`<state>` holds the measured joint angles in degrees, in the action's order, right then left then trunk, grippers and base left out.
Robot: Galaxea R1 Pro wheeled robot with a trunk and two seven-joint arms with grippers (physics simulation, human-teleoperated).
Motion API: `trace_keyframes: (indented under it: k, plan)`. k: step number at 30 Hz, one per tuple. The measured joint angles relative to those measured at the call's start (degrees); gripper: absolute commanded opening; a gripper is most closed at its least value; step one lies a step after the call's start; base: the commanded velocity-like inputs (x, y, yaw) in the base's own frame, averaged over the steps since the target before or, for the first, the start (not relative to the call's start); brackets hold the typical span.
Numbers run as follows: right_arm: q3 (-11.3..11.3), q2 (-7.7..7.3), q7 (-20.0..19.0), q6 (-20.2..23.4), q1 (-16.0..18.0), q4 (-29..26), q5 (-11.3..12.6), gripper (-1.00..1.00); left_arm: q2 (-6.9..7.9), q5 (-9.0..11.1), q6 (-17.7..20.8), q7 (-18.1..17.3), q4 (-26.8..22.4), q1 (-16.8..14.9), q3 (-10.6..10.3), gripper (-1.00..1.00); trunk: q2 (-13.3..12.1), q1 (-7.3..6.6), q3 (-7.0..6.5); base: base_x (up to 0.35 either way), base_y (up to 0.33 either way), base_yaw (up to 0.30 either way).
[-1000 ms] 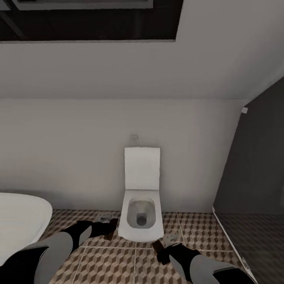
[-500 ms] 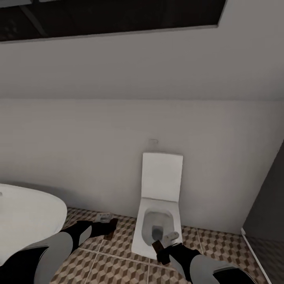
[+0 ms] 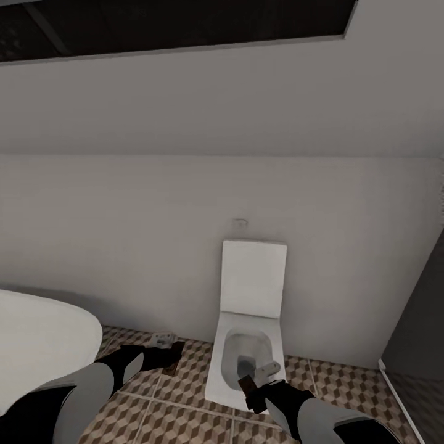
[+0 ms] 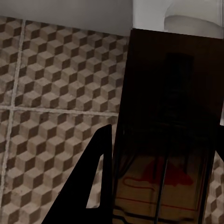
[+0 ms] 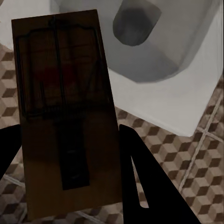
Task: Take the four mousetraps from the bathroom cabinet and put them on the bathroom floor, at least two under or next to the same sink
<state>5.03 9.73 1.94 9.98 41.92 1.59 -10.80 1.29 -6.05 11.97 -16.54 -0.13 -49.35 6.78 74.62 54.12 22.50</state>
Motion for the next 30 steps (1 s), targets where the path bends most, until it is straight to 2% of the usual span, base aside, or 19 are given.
trace_keyframes:
  k: [12,30]
  plan:
    - [0.0,-0.02,0.0,0.0,0.0,0.0,0.0,-1.00,0.00,0.0,0.0,0.0,0.0,0.0,0.0,-1.00,0.0,0.00,0.00,0.000,0.000,-0.231]
    - [0.0,-0.11,-0.1,0.1,0.0,0.0,0.1,-1.00,0.23,0.1,0.0,0.0,0.0,0.0,0.1,-1.00,0.0,0.00,0.00,0.000,0.000,-0.021]
